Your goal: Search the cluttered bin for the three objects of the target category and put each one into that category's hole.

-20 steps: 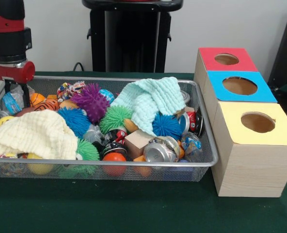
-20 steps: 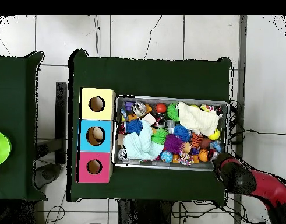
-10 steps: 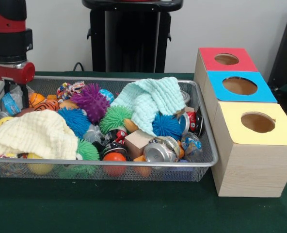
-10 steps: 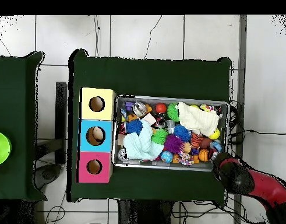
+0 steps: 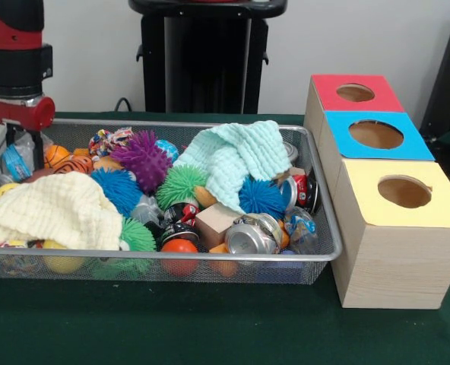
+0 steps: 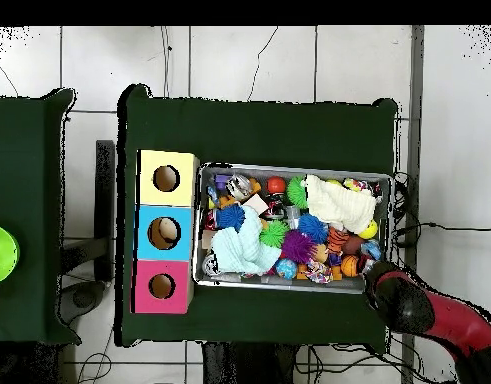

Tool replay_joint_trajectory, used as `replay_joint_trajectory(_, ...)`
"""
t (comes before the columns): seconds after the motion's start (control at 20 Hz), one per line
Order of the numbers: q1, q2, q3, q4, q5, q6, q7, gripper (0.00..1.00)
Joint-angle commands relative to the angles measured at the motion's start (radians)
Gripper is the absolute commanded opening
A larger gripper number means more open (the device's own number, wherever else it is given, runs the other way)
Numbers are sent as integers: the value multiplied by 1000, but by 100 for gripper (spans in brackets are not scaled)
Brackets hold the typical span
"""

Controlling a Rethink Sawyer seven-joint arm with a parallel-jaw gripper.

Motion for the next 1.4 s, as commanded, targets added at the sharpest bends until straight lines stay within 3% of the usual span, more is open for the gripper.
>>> replay_joint_trajectory(0.05,11,-28,-11,52,92,111,104,0)
replay_joint_trajectory(0.25,1,-81,-3,84,131,139,78,0)
replay_joint_trajectory(0.5,9,25,-45,40,93,19,98,0)
replay_joint_trajectory(0.65,16,36,-60,37,89,-2,107,0)
replay_joint_trajectory(1.05,9,-20,-39,64,123,52,88,0)
replay_joint_trajectory(1.4,24,-180,-15,129,210,185,64,0)
